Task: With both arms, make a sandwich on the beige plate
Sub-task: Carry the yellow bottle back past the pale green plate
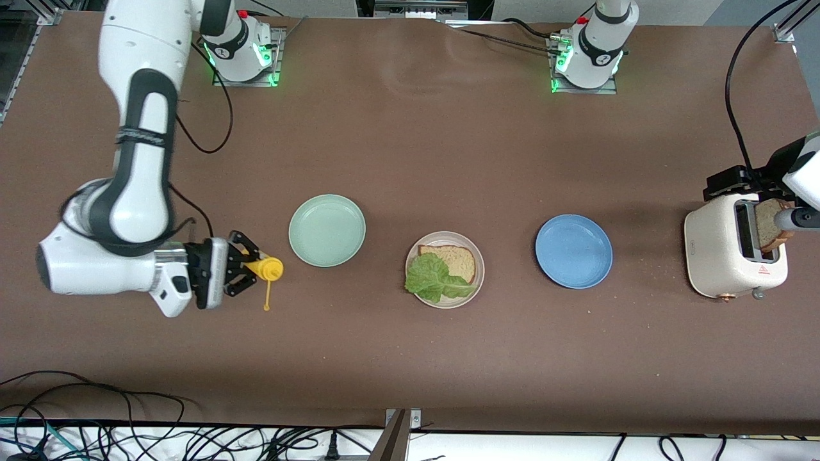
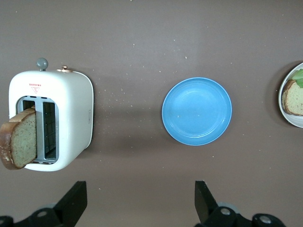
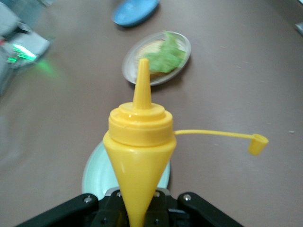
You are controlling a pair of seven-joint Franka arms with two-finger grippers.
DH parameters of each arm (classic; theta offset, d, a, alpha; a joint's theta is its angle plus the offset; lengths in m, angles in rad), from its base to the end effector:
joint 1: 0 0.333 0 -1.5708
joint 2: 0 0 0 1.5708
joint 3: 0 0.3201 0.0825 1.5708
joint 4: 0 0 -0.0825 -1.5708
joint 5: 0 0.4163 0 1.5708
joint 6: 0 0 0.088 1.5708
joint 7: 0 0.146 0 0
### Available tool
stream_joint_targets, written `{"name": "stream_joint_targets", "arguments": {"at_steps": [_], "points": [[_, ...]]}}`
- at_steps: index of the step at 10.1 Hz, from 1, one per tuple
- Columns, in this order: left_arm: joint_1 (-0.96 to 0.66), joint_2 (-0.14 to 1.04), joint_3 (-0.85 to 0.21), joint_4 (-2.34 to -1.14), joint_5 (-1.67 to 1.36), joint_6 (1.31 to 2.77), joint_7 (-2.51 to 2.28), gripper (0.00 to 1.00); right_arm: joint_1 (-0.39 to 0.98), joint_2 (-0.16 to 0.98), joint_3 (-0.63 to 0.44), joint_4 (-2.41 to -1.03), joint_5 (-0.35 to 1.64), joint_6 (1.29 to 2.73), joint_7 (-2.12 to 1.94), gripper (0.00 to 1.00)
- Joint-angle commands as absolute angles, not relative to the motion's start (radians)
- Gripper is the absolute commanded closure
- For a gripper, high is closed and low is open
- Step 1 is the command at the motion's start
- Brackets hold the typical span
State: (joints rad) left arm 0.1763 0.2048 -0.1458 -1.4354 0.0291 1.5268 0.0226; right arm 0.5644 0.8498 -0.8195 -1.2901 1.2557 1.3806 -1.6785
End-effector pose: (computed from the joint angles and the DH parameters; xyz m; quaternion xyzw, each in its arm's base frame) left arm 0.6367 0.0315 0.5292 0.9984 0.0045 -0.0556 0.0018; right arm 0.7221 0.1217 0.2969 -0.7121 -0.5814 -0.1259 0.3729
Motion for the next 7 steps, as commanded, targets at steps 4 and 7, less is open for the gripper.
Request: {"name": "stream_joint_targets", "arguments": {"at_steps": [4,7], "points": [[0.176,0.209,-0.152,-1.422,0.051,1.526,0.023,0.0,0.47,0.796,-0.833,-1.711,1.374,1.174,-2.32,1.0],[0.176,0.21,-0.152,-1.424,0.054,1.526,0.023,0.0,0.416,0.831,-0.809,-1.807,1.379,1.149,-2.56,1.0]]}}
